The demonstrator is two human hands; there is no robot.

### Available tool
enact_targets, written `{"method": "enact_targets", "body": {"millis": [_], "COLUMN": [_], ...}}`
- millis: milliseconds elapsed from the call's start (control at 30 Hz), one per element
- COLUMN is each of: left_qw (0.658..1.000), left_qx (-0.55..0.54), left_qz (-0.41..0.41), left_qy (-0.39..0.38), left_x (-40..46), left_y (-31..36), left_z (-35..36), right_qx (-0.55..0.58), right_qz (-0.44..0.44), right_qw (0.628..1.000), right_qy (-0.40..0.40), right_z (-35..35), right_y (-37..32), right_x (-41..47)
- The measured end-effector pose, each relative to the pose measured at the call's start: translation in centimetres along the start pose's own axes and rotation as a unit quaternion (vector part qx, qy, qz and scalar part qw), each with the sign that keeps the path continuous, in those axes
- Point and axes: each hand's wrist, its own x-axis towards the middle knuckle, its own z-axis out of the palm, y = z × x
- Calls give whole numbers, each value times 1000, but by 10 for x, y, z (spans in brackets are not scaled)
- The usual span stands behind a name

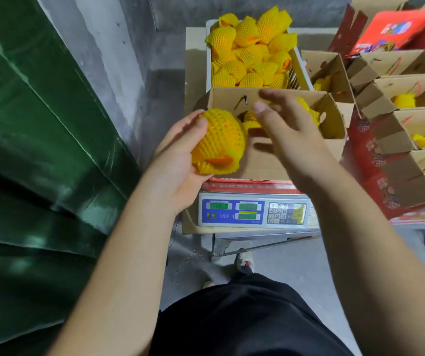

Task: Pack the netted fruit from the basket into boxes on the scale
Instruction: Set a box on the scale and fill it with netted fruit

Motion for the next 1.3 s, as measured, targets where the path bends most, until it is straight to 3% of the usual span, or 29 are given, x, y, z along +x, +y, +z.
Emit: {"method": "enact_targets", "body": {"millis": [100, 200, 267, 333, 467, 667, 767, 900, 1033, 1100, 1167, 1200, 1267, 1300], "left_qw": [997, 994, 991, 992, 988, 979, 969, 949, 935, 927, 925, 925, 931, 935], "left_qx": [7, -14, -39, -18, 92, 96, 133, 185, 226, 293, 338, 346, 342, 332], "left_qz": [43, 73, 85, 84, 48, 81, 146, 209, 226, 208, 173, 155, 130, 120], "left_qy": [-58, -82, -94, -97, -114, -158, -150, -149, -152, -106, -28, 4, 18, 11], "left_x": [-9, -15, -18, -21, -28, -28, -27, -25, -22, -18, -13, -13, -17, -19], "left_y": [3, 11, 19, 24, 16, 6, 4, 1, 12, 18, 16, 15, 11, 9], "left_z": [9, 14, 10, 5, 2, -3, 0, 5, 0, -11, -24, -29, -30, -29], "right_qx": [19, 117, 245, 301, 246, 231, 223, 253, 305, 232, -9, -131, -281, -334], "right_qz": [-3, -12, 21, 29, -3, -46, -2, 81, 81, 17, -108, -169, -210, -190], "right_qw": [993, 989, 967, 953, 969, 971, 974, 962, 948, 972, 984, 962, 926, 920], "right_qy": [-116, -90, -60, -29, -20, -44, -22, -59, -33, 33, 139, 170, 141, 75], "right_z": [16, 17, 16, 17, 22, 29, 33, 22, 10, 3, -4, -6, -8, -8], "right_y": [-17, -25, -28, -29, -34, -39, -42, -41, -40, -36, -28, -22, -7, 0], "right_x": [-18, -19, -20, -21, -24, -31, -33, -32, -20, -1, 26, 41, 69, 78]}}
